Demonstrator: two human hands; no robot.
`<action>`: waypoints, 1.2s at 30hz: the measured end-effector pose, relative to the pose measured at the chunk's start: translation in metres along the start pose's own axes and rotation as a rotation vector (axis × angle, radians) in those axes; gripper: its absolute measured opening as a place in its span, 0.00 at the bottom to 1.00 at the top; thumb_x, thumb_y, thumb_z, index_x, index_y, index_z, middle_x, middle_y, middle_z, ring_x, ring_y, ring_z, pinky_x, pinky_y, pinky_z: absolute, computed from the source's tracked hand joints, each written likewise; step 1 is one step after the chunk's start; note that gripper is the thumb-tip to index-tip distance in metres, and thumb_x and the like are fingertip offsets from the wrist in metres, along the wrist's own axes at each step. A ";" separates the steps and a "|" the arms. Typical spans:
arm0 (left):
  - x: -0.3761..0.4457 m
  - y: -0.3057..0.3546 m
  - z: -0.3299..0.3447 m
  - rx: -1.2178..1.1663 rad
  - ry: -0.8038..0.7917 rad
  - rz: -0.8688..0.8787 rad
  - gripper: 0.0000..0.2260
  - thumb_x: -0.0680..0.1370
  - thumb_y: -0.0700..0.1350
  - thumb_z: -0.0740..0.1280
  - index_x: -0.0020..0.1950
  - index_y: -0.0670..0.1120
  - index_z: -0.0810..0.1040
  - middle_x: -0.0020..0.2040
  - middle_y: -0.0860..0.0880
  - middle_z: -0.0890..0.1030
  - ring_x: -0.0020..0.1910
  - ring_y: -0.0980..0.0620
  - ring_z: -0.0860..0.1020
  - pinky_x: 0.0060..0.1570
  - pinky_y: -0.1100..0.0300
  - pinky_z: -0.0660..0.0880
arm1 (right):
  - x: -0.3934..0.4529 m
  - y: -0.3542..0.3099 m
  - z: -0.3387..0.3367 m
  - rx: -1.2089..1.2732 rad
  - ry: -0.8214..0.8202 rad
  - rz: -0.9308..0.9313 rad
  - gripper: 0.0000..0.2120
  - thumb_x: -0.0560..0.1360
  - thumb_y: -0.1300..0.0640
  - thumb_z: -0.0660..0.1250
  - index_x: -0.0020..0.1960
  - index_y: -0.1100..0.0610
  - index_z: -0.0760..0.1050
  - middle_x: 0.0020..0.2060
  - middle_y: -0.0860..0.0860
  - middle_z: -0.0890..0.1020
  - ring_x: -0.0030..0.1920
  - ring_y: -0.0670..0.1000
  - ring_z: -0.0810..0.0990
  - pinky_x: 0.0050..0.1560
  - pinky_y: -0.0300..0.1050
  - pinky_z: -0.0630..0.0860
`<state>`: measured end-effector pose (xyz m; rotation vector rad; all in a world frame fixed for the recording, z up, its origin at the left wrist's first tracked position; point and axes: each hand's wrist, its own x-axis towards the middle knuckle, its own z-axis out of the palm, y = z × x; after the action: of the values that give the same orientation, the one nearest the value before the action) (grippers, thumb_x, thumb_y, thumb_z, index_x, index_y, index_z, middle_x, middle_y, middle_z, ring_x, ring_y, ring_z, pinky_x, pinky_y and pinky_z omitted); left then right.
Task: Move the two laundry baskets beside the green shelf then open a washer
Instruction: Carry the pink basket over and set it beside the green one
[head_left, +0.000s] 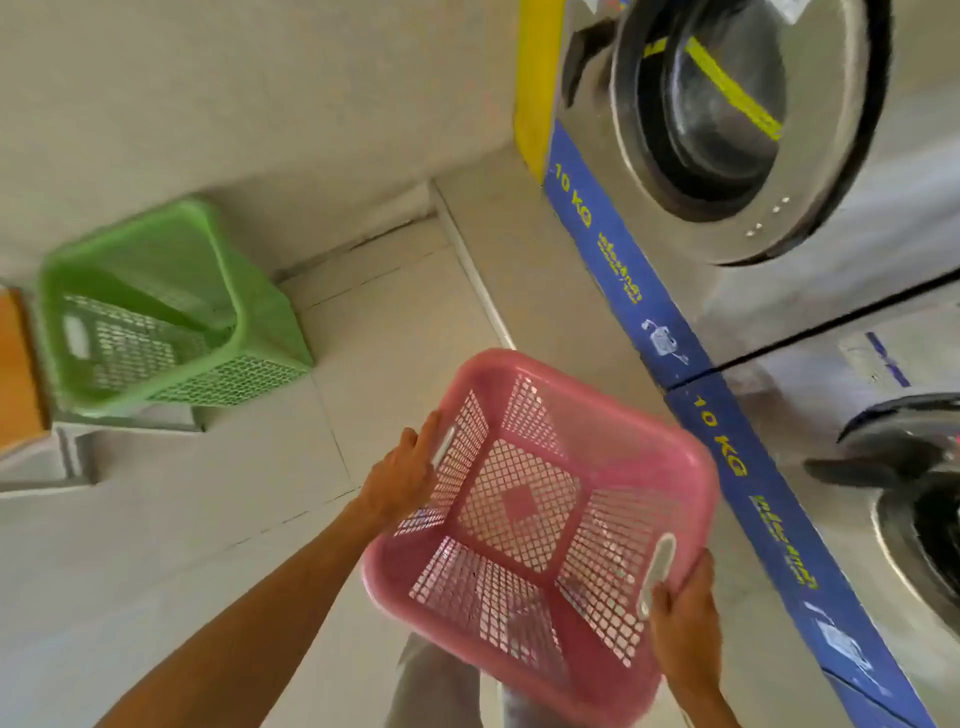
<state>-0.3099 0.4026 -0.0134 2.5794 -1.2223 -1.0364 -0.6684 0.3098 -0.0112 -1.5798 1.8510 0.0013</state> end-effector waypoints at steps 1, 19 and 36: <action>-0.005 -0.020 -0.011 -0.030 0.021 -0.044 0.31 0.81 0.51 0.58 0.80 0.55 0.46 0.59 0.41 0.72 0.47 0.40 0.79 0.48 0.41 0.80 | 0.002 -0.025 0.008 -0.011 -0.026 -0.057 0.29 0.79 0.57 0.64 0.76 0.59 0.56 0.64 0.67 0.76 0.56 0.69 0.81 0.51 0.58 0.77; 0.016 -0.240 -0.136 -0.316 0.232 -0.369 0.41 0.75 0.50 0.66 0.79 0.55 0.42 0.64 0.42 0.72 0.56 0.36 0.77 0.45 0.40 0.79 | 0.087 -0.372 0.146 -0.346 -0.191 -0.482 0.16 0.71 0.55 0.68 0.56 0.60 0.74 0.46 0.55 0.81 0.36 0.52 0.80 0.26 0.37 0.70; 0.254 -0.294 -0.198 -0.505 0.172 -0.421 0.49 0.69 0.33 0.73 0.80 0.46 0.45 0.66 0.35 0.71 0.62 0.35 0.74 0.54 0.44 0.79 | 0.271 -0.574 0.234 -0.377 -0.345 -0.405 0.16 0.74 0.63 0.66 0.61 0.59 0.72 0.44 0.56 0.83 0.33 0.53 0.81 0.27 0.39 0.75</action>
<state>0.1160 0.3814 -0.1050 2.4806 -0.3180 -0.9947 -0.0586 0.0251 -0.0815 -2.0409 1.2929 0.4351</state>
